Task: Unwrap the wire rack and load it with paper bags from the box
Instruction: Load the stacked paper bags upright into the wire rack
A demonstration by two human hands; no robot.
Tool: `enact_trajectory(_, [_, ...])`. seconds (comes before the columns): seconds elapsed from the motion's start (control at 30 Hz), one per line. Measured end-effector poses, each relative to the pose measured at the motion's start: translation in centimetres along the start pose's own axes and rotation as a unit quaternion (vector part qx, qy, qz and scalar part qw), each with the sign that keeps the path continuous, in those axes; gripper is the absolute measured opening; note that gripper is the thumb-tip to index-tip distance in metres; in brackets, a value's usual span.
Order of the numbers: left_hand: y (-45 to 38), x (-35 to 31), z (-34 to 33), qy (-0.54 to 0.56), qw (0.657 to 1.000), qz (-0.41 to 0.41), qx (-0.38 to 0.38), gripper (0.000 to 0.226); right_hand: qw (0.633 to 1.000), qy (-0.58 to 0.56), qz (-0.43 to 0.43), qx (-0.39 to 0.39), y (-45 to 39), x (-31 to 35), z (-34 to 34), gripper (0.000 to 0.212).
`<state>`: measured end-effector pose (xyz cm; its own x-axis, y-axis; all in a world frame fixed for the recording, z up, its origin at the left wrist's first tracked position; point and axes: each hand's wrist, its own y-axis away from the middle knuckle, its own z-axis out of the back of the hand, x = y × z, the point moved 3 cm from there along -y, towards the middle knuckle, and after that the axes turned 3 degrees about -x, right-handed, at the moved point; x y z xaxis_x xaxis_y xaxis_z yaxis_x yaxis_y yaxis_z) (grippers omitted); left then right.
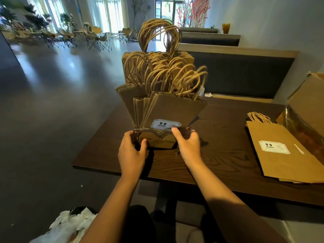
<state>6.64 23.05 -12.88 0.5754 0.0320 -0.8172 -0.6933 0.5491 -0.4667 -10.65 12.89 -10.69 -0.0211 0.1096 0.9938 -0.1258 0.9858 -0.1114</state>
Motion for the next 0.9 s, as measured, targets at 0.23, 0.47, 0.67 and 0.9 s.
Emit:
enact_trajectory(0.23, [-0.1, -0.6, -0.5, -0.066, 0.997, 0.021, 0.019, 0.024, 0.999, -0.001, 0.001, -0.051, -2.2, 1.8, 0.5, 0.085])
enact_trajectory(0.47, [0.0, -0.1, -0.5, -0.091, 0.992, 0.058, 0.068, 0.033, 0.999, 0.028, 0.016, 0.027, -2.1, 0.5, 1.0, 0.021])
enact_trajectory(0.67, [1.3, -0.9, -1.5, -0.051, 0.993, 0.083, 0.072, 0.058, 0.999, 0.001, 0.016, 0.042, -1.2, 0.0, 0.4, 0.016])
enact_trajectory(0.9, [1.6, -2.3, -0.4, -0.285, 0.93, 0.146, 0.178, 0.095, 0.997, 0.028, 0.046, 0.049, -0.3, -0.4, 1.2, 0.031])
